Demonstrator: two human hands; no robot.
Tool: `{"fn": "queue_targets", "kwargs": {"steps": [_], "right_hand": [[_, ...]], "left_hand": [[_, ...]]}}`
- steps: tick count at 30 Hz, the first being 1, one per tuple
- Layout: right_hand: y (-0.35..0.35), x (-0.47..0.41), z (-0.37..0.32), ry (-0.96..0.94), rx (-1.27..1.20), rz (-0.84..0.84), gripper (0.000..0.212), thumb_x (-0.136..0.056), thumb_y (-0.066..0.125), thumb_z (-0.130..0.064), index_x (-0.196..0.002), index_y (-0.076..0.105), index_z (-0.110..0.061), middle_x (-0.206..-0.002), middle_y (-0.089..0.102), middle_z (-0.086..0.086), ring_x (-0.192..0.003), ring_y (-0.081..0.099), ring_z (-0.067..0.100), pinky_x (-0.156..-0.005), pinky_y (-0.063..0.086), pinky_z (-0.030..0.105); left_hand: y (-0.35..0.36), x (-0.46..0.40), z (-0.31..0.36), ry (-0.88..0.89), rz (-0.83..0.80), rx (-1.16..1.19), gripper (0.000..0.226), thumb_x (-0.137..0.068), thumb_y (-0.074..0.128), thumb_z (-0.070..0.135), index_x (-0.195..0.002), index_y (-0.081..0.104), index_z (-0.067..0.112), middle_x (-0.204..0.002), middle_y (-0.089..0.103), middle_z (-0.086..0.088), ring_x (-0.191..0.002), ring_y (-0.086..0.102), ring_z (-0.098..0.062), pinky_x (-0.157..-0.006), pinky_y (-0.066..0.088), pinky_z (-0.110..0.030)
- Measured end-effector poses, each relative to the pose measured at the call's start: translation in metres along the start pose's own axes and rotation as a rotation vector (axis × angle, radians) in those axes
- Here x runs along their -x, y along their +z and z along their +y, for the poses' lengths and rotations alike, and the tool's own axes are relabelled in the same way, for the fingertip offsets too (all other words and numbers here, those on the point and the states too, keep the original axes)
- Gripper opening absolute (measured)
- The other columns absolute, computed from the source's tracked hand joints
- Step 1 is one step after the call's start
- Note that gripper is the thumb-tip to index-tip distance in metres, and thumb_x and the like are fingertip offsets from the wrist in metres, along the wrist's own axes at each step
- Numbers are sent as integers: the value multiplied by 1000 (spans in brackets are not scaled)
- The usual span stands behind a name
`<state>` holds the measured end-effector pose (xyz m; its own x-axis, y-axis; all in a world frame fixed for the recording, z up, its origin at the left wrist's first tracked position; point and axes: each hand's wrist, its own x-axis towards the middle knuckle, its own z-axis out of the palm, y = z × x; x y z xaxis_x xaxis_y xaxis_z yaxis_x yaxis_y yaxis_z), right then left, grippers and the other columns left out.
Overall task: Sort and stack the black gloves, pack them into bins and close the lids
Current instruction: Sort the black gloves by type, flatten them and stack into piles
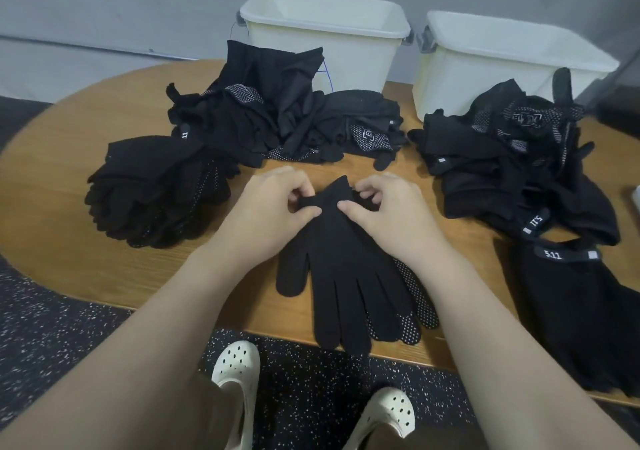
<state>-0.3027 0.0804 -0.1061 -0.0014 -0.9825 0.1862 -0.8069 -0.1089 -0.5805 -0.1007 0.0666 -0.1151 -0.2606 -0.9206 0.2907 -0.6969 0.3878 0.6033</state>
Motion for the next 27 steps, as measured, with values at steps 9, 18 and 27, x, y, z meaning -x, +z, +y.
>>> {"fn": "queue_targets", "kwargs": {"steps": [9,18,27], "right_hand": [[5,-9,-8,80,-74,15,18,-87,81,-31,-97,68,-25,-95,60,-14,-92,55,10,-101,46,42],[7,-5,-10,118,-316,-38,25,-83,85,-26,-102,70,-22,-95,71,-7,-88,65,9,-79,53,23],[-2,9,-17,-55,-375,-93,25,-88,76,-8,-82,66,-30,-86,73,-9,-85,67,5,-79,46,18]], "left_hand": [[1,-2,-4,-50,-5,10,15,-87,79,32,-100,72,29,-102,68,11,-103,57,-11,-95,51,-40],[-1,-7,-2,21,-48,-36,29,-90,78,27,-118,72,24,-107,55,10,-110,51,-14,-107,41,-46],[-1,-7,2,92,-69,-48,25,-90,74,19,-104,55,26,-87,58,15,-93,54,-11,-101,41,-44]]}}
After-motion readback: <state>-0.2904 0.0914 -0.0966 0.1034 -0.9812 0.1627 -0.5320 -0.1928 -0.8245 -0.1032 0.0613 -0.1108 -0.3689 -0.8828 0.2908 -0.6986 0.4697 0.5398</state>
